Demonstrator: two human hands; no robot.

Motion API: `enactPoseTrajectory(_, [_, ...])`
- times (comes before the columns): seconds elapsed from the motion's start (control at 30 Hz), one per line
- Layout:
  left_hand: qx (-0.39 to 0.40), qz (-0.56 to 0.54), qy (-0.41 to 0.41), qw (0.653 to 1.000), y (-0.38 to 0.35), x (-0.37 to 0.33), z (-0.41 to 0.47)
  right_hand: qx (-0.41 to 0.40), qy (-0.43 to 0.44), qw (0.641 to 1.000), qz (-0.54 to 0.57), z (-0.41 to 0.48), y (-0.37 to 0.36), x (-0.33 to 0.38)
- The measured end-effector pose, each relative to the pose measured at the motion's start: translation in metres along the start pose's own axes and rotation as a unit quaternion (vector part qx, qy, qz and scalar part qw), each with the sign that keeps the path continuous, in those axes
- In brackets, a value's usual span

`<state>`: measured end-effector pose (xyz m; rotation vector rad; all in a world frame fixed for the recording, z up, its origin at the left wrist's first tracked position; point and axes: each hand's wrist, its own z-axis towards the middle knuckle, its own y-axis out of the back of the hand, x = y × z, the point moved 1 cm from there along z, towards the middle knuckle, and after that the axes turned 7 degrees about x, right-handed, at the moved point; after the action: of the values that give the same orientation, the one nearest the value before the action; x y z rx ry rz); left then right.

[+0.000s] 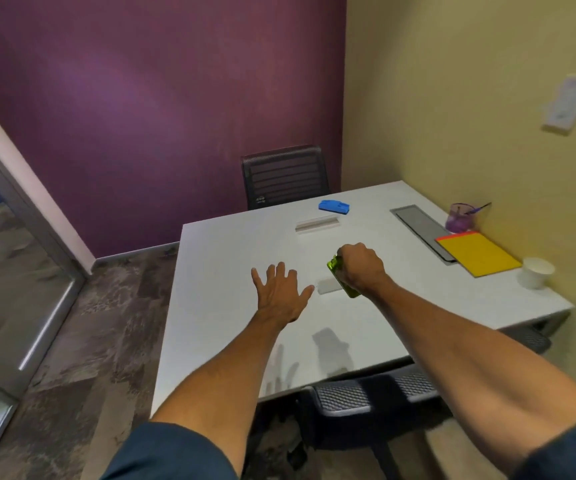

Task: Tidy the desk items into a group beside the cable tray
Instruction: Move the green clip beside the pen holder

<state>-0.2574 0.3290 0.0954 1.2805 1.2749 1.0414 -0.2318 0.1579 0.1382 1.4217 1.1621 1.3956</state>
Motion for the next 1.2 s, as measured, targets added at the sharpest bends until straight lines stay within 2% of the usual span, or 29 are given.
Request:
enactPoseTrajectory(0.4, [-0.030, 0.000, -0.065, 0.997, 0.003, -0.155, 0.008, -0.036, -0.057, 0.998, 0.014, -0.042, 0.054, -0.148])
enactPoseTrajectory(0.77, [-0.026, -0.025, -0.026, 0.999, 0.000, -0.311, 0.046, -0.024, -0.044, 0.998, 0.029, -0.010, 0.105, -0.303])
enactPoseTrajectory(1.0, [-0.028, -0.023, -0.034, 0.999, 0.001, -0.374, 0.081, -0.014, -0.044, 0.998, 0.045, 0.015, 0.117, -0.366])
enactPoseTrajectory(1.2, [-0.014, -0.020, -0.039, 0.999, -0.009, -0.399, 0.131, -0.014, -0.051, 0.998, 0.043, 0.059, 0.121, -0.403])
